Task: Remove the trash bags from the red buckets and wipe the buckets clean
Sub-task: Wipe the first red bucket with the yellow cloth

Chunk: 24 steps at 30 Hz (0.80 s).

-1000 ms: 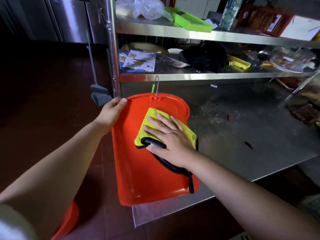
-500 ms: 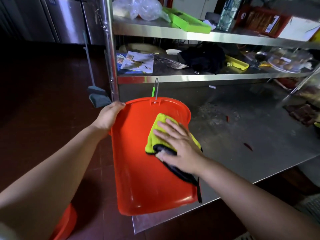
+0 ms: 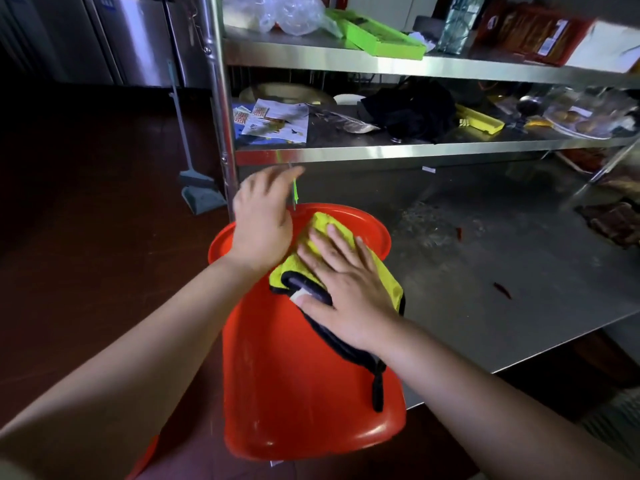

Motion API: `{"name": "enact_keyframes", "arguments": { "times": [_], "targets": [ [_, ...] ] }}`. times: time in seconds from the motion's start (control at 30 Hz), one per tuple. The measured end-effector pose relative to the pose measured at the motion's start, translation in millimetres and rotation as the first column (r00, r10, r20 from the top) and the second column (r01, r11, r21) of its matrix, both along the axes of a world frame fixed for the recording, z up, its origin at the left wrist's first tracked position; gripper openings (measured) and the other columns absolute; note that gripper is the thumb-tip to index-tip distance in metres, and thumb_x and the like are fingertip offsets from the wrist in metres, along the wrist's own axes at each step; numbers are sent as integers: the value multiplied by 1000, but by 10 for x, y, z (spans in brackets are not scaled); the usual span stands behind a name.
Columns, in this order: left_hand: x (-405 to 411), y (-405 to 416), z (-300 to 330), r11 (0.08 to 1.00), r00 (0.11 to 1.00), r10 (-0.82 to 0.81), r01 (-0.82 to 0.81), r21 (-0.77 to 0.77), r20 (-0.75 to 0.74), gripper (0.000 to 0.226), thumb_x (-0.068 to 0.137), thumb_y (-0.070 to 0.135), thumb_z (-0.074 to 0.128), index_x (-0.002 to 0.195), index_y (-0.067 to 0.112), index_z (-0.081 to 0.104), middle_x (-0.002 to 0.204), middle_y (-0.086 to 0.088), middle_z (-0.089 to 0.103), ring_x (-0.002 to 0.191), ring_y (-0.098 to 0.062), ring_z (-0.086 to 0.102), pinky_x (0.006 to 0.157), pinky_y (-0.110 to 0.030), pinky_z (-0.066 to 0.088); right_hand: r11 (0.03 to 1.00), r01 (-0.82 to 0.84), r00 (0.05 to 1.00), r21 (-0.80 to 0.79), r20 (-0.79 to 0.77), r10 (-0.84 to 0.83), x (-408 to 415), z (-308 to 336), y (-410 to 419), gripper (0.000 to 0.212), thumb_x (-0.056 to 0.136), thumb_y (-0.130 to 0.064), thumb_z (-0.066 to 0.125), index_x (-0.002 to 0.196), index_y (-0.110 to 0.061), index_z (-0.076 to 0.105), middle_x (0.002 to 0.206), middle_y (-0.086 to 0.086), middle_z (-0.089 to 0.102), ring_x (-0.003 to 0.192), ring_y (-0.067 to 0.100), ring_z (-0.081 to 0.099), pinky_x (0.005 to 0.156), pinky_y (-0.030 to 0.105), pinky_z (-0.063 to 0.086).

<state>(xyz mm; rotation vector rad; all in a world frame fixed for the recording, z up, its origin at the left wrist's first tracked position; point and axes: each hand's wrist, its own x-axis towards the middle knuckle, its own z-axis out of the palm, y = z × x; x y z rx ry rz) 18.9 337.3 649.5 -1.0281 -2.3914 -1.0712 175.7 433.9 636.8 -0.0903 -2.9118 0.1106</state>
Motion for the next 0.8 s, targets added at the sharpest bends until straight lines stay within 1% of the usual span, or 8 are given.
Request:
{"name": "enact_keyframes", "arguments": {
  "times": [0.03, 0.17, 0.37, 0.47, 0.57, 0.6, 0.7, 0.8],
  "targets": [
    [37, 76, 70, 995, 995, -86, 83, -51, -59, 46, 86, 15, 43, 128, 28, 55, 133, 2, 51, 130, -24, 32, 105, -39, 20, 1000, 1, 1000, 16, -2, -1, 76, -1, -33, 68, 88, -62, 29, 149, -33, 20, 159, -10, 8, 146, 13, -11, 118, 46, -4],
    [-20, 192, 109, 953, 962, -243, 261, -151, 125, 30, 96, 22, 45, 115, 32, 65, 132, 14, 51, 137, -13, 22, 107, -42, 16, 998, -54, 998, -13, -31, 53, 405, -36, -83, 63, 92, -60, 34, 148, -31, 28, 158, -9, 16, 147, 14, -3, 117, 50, 3],
    [-39, 158, 52, 962, 978, -207, 205, -182, 8, 29, 98, 19, 41, 106, 11, 67, 122, -1, 60, 140, -19, 26, 114, -38, 8, 939, -343, 939, -19, -32, 342, 876, -266, -103, 61, 93, -58, 41, 147, -33, 28, 158, -8, 17, 147, 20, 5, 114, 57, 9],
    [-95, 168, 154, 929, 965, -256, 262, -261, 58, 33, 96, 15, 38, 100, 2, 68, 114, -13, 64, 132, -24, 38, 115, -34, 7, 901, -434, 901, 10, -15, 434, 703, -183, 29, 57, 93, -56, 42, 144, -33, 35, 156, -8, 24, 147, 17, 8, 116, 52, 5],
    [-174, 167, 238, 897, 943, -316, 332, -293, 103, 35, 91, 20, 37, 78, 0, 62, 88, -17, 64, 107, -31, 54, 108, -35, 20, 912, -410, 912, 6, -28, 410, 308, -48, 165, 53, 91, -50, 47, 140, -31, 43, 152, -8, 33, 146, 14, 14, 117, 48, 6],
    [-191, 150, 234, 894, 946, -309, 323, -310, 93, 39, 89, 24, 34, 78, 0, 62, 86, -18, 63, 102, -32, 55, 105, -36, 24, 927, -374, 927, 1, -35, 374, 157, 5, 217, 52, 91, -49, 49, 140, -31, 44, 151, -7, 34, 145, 15, 16, 117, 48, 8],
    [-223, 70, 173, 915, 967, -247, 256, -311, 71, 43, 96, 28, 35, 90, -2, 65, 95, -21, 64, 106, -33, 53, 106, -40, 24, 968, -235, 972, -85, -37, 232, -214, 153, 360, 54, 88, -48, 45, 140, -32, 43, 152, -8, 33, 145, 12, 15, 117, 45, 9],
    [-255, -20, 185, 920, 976, -213, 216, -326, 46, 32, 101, 17, 38, 90, -1, 63, 90, -16, 62, 104, -32, 52, 108, -41, 22, 969, -222, 975, -110, -39, 219, -370, 147, 399, 54, 88, -48, 44, 140, -32, 43, 152, -7, 32, 145, 10, 14, 118, 40, 4]
  ]
}}
